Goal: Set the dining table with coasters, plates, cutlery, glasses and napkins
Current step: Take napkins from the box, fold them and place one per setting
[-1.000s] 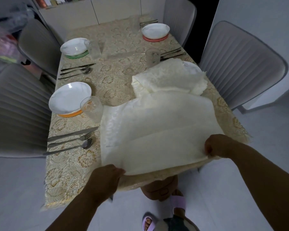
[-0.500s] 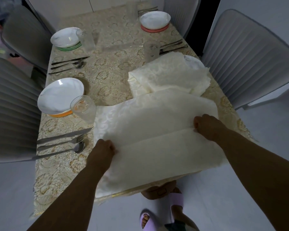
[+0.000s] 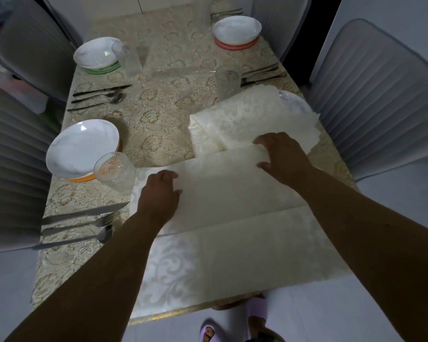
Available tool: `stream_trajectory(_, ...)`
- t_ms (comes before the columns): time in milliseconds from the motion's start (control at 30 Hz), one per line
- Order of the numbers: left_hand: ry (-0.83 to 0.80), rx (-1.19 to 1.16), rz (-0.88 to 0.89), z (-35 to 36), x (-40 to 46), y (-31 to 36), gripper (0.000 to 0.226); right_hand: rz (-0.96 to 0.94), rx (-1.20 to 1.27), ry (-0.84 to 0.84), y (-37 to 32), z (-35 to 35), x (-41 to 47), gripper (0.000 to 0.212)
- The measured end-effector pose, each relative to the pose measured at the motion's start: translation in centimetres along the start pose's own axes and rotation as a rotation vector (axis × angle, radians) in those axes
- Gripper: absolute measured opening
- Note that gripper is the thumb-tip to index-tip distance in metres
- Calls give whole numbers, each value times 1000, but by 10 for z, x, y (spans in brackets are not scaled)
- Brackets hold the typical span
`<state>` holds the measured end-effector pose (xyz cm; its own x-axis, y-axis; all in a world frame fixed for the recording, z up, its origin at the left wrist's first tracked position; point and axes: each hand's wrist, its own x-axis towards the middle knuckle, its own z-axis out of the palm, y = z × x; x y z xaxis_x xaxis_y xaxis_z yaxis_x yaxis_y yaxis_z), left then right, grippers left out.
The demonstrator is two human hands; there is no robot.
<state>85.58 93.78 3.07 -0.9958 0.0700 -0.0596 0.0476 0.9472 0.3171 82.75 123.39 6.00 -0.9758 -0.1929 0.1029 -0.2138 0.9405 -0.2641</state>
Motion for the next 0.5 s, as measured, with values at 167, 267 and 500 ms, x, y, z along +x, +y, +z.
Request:
stream_trajectory(167, -53, -27, 118, 8, 43, 34, 59, -79, -102, -273, -14, 8, 33, 64)
stream_trajectory(267, -106, -5, 225, 14, 58, 39, 73, -195, -104, -313, -20, 5, 35, 36)
stream_trajectory(500, -6, 234, 296, -18, 51, 22, 26, -171, 83, -358, -10, -23, 23, 26)
